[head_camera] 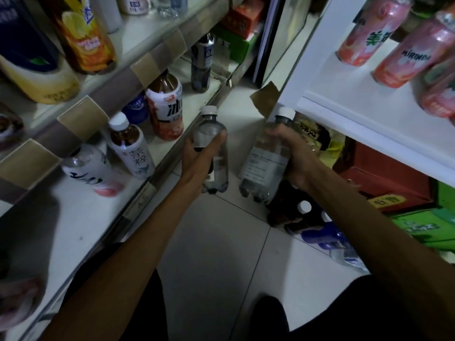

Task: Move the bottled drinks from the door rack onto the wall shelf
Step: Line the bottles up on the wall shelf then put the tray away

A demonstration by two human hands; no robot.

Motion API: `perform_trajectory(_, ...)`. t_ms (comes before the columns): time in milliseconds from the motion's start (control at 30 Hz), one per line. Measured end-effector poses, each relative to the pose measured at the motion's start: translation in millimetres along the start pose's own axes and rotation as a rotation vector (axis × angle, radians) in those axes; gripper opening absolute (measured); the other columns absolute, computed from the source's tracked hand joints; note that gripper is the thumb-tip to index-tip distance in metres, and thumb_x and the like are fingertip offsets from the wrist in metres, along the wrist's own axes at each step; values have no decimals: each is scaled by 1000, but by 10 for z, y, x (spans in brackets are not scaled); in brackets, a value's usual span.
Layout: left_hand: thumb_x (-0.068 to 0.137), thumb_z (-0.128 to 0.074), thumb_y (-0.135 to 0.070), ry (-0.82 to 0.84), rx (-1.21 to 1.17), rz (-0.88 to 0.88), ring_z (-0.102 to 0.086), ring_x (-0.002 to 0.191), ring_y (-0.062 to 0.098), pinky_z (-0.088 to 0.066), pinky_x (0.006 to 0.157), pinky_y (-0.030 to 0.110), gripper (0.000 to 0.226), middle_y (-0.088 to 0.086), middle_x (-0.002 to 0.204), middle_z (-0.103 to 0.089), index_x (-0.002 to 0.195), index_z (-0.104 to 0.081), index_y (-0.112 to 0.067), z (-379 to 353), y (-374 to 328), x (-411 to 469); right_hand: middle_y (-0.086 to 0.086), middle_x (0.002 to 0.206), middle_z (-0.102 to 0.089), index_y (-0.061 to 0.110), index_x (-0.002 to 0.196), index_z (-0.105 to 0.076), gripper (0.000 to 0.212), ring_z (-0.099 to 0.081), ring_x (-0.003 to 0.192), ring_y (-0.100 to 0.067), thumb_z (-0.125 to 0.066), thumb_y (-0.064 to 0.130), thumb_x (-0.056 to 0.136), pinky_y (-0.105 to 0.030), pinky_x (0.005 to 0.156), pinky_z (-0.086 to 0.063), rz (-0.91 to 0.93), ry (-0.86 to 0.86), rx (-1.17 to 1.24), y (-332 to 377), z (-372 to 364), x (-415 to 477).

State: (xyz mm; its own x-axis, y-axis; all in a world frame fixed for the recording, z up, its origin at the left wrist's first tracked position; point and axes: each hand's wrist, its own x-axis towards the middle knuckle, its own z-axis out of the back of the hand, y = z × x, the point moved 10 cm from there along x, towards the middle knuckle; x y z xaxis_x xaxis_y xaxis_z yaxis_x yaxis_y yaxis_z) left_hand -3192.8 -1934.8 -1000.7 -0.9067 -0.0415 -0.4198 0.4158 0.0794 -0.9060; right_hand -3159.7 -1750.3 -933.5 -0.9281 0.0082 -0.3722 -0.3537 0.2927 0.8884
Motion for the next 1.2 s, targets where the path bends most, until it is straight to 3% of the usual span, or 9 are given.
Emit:
perform_trajectory(100, 48, -80, -66, -11, -5, 19, -58, 114, 21, -51, 93, 37, 109, 2, 133, -57, 141, -42, -23, -9, 26, -16, -3, 83, -65, 14, 90, -61, 16, -63, 74, -20, -67, 23, 77, -38, 76, -53, -39, -34, 38, -149, 100, 124)
perform_trajectory(200, 65, -88, -33, 12, -24, 22, -66, 96, 20, -53, 65, 23, 72, 5, 112, -66, 127, -56, -16, -52, 87, -1, -5, 85, -64, 14, 94, -59, 27, -62, 72, -21, -73, 28, 74, -37, 75, -54, -87, 2, 129, -227, 86, 219)
perform_trajectory(300, 68, -86, -9, 7, -5, 43, -63, 79, 12, -48, 51, 14, 61, 3, 99, -64, 121, -57, -14, -68, 122, -99, -6, 89, -66, 13, 101, -61, 30, -64, 74, -21, -71, 31, 79, -36, 75, -55, -151, 37, 201, -284, 20, 226)
perform_trajectory(433, 67, -84, -2, -31, 32, 86, -63, 78, 7, -53, 60, 18, 62, 2, 99, -65, 122, -54, -9, 10, 250, -426, -9, 98, -63, 12, 102, -63, 32, -62, 88, -24, -78, 25, 77, -44, 91, -51, -250, 78, 301, -459, -65, 41)
perform_trajectory(567, 69, -81, 5, -23, 27, 92, -65, 82, 10, -56, 79, 33, 47, 1, 95, -65, 102, -57, -18, 40, 133, -835, -11, 86, -62, 6, 85, -63, 25, -61, 80, -26, -77, 13, 66, -35, 72, -58, -449, -29, 121, -626, -71, -395)
perform_trajectory(667, 60, -84, -7, -5, -2, 117, -67, 86, 14, -58, 79, 34, 54, 2, 97, -66, 105, -57, -18, 87, 29, -1246, -8, 82, -64, 7, 86, -63, 45, -64, 72, -20, -81, 18, 46, -28, 59, -55, -341, -209, 14, -443, -12, -726)
perform_trajectory(900, 64, -83, 4, 44, 83, 203, -62, 83, 6, -51, 62, 13, 56, 0, 97, -63, 108, -53, -12, 222, -599, -2180, -9, 94, -69, 11, 101, -66, 64, -67, 85, -22, -79, 25, 39, -34, 72, -57, -231, -334, -184, 180, -218, -1790)
perform_trajectory(1000, 56, -88, -9, 78, 59, 216, -66, 90, 17, -57, 68, 26, 65, 4, 101, -65, 112, -54, -14, 224, -996, -2559, -5, 85, -69, 18, 92, -65, 52, -68, 77, -20, -79, 17, 41, -37, 70, -57, -244, -360, -216, 562, -376, -2189)
perform_trajectory(1200, 41, -87, -35, 98, 94, 202, -68, 85, 14, -59, 67, 34, 81, 3, 102, -65, 114, -53, -18, 205, -1943, -3249, -9, 108, -68, 22, 110, -63, 69, -67, 99, -28, -85, 29, 44, -46, 81, -58, -221, -452, -301, 1435, -641, -2948)
